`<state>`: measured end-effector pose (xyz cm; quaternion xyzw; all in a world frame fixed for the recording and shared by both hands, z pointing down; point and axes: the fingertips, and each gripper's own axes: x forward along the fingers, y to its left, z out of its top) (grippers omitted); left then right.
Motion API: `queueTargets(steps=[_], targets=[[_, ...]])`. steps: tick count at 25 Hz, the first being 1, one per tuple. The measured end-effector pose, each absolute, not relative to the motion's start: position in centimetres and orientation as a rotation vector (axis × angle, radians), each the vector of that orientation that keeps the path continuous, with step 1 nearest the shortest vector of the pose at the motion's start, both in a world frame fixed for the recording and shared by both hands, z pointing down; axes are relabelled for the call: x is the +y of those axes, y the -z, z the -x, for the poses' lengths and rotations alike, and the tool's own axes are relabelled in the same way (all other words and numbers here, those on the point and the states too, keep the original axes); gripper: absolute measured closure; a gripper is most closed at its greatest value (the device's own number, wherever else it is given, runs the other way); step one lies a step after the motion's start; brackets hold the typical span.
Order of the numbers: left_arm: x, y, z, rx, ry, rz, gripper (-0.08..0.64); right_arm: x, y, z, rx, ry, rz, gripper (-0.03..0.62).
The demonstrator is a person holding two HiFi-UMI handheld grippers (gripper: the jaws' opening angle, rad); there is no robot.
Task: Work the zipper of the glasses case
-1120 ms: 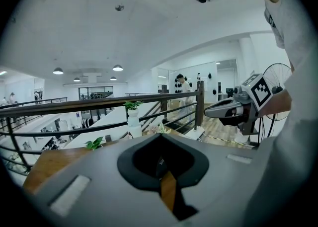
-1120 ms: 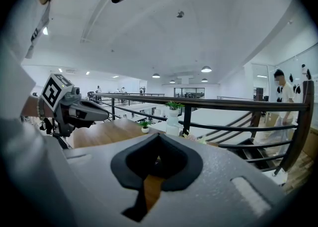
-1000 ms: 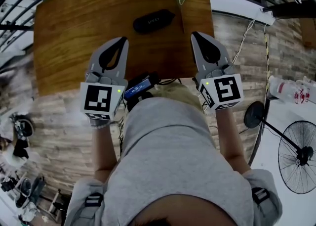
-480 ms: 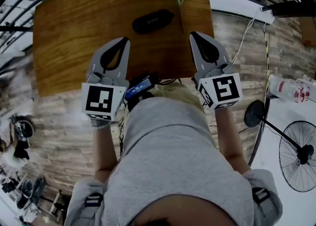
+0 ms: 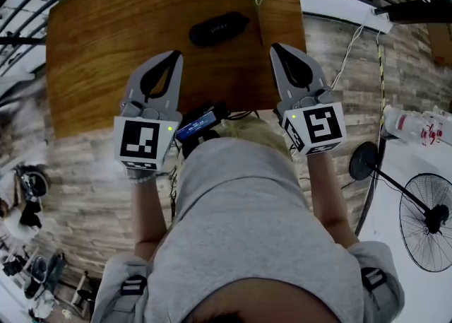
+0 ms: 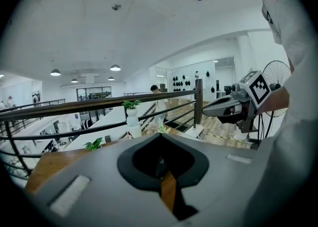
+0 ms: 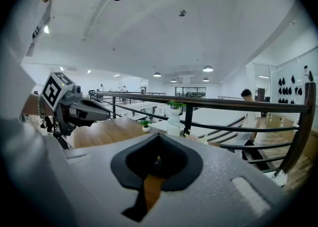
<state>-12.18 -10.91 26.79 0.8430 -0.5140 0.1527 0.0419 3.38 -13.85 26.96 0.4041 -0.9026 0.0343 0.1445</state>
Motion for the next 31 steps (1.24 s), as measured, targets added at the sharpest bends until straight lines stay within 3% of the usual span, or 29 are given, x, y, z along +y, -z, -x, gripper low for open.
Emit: queueTargets(steps=[31], targets=[[-11.16, -27.52, 12.63, -1.580, -0.487, -2.558, 0.546, -13.84, -27.70, -3.09, -2.574, -0.091, -1.138, 0.592]])
